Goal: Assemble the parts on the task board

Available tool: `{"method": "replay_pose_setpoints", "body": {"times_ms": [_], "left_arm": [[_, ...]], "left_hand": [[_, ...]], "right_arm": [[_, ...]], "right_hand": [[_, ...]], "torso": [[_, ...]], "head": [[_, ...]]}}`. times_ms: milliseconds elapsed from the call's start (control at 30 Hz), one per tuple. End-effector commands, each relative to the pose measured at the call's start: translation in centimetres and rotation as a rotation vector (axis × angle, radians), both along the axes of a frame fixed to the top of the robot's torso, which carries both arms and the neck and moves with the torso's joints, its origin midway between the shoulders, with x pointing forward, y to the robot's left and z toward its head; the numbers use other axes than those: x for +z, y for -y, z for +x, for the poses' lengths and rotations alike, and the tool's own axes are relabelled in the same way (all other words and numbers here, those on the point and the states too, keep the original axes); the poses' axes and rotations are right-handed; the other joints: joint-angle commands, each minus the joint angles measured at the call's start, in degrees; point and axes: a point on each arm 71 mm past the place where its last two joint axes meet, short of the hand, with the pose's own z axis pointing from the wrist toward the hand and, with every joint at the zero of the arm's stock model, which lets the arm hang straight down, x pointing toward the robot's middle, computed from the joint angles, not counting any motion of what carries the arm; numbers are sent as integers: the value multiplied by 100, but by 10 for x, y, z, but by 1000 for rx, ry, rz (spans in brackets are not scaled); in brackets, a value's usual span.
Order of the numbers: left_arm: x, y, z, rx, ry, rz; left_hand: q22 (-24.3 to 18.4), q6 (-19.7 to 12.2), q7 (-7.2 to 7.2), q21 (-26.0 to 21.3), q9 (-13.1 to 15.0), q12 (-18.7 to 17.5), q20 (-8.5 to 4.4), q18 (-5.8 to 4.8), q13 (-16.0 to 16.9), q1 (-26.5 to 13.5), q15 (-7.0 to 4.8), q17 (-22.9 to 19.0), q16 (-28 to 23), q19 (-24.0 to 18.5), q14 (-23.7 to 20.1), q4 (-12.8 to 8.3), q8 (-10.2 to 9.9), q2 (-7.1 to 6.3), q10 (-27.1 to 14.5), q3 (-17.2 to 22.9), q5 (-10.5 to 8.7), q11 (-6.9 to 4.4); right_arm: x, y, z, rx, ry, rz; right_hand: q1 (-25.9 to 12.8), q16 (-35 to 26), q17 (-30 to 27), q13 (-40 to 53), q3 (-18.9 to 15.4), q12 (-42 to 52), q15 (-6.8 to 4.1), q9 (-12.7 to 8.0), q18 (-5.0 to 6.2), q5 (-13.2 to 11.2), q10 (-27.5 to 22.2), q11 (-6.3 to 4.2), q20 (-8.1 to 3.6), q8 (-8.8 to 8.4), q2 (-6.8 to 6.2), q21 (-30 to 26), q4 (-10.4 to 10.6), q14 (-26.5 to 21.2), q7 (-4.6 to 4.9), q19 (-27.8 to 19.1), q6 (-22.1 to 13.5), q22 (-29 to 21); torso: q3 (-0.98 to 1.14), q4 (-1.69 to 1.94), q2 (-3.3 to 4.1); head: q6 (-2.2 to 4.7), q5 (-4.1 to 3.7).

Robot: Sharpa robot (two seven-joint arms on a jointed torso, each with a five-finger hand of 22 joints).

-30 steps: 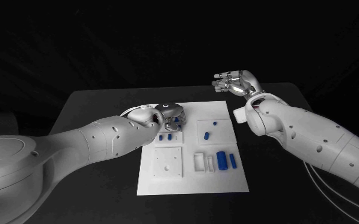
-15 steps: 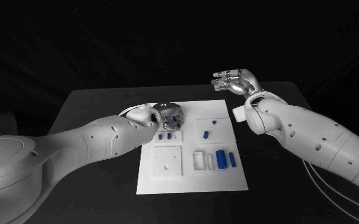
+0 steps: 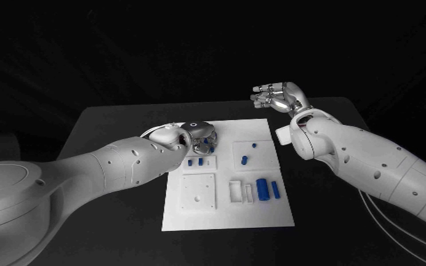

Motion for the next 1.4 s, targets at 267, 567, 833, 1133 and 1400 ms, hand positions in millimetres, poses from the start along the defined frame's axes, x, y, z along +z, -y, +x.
{"method": "replay_pose_setpoints", "body": {"times_ms": [267, 567, 833, 1133, 1400], "left_arm": [[-8, 2, -3, -13, -47, 28], [-8, 3, -4, -17, -44, 20], [-7, 0, -2, -1, -21, 12], [-4, -5, -1, 9, 4, -20], [3, -10, -3, 23, 9, -79]], "left_hand": [[105, 160, -42, -7, 0, -14, -37, 21, 8, -42, -45, 8, 92, 22, 2, 122, -17, 85, 157, -106, -98, -41], [123, 359, -95, -59, 14, -14, -81, -9, 14, 6, -102, 30, 220, 125, 63, 192, -3, 186, 405, -191, -115, -129], [137, 547, -108, 161, 14, -15, -165, -33, 16, 108, -169, 78, 371, 179, 181, 99, -12, 353, 589, -194, -152, -196], [127, 579, -115, 341, 15, -16, -179, -28, 15, 83, -181, 81, 390, 140, 238, 47, -13, 411, 613, -171, -213, -210], [126, 575, -113, 361, 15, -16, -181, -22, 16, 89, -183, 81, 391, 141, 252, 33, -13, 409, 614, -165, -191, -210]], "right_arm": [[1, -2, 0, 18, 5, -2], [0, -2, 0, 18, 4, -2], [0, -3, 0, 18, 4, -1], [0, -4, 0, 19, 4, 0], [0, -2, 0, 16, 4, -2]], "right_hand": [[-51, -21, -8, -9, -2, -17, 5, -5, 43, 35, -35, 9, 12, 13, -14, -26, -14, -54, 0, -33, -3, -8], [-51, -21, -8, -9, -2, -17, 5, -5, 43, 35, -35, 9, 12, 13, -14, -26, -14, -54, 0, -33, -3, -8], [-47, -20, -8, -8, 5, -17, 5, -5, 43, 41, -35, 9, 12, 14, -14, -27, -17, -55, 0, -34, 6, -7], [-47, -20, -8, -8, 5, -17, 5, -5, 43, 41, -35, 9, 12, 14, -14, -27, -17, -55, 0, -34, 6, -7], [-47, -20, -8, -8, 5, -17, 5, -5, 43, 41, -35, 9, 12, 14, -14, -27, -17, -55, 0, -34, 6, -7]], "torso": [[4, 2, 3], [2, 2, 4], [2, 2, 7], [-5, 4, 9], [-8, 23, 1]], "head": [[-8, 1], [-6, 1], [4, 3], [21, 12], [22, 2]]}}
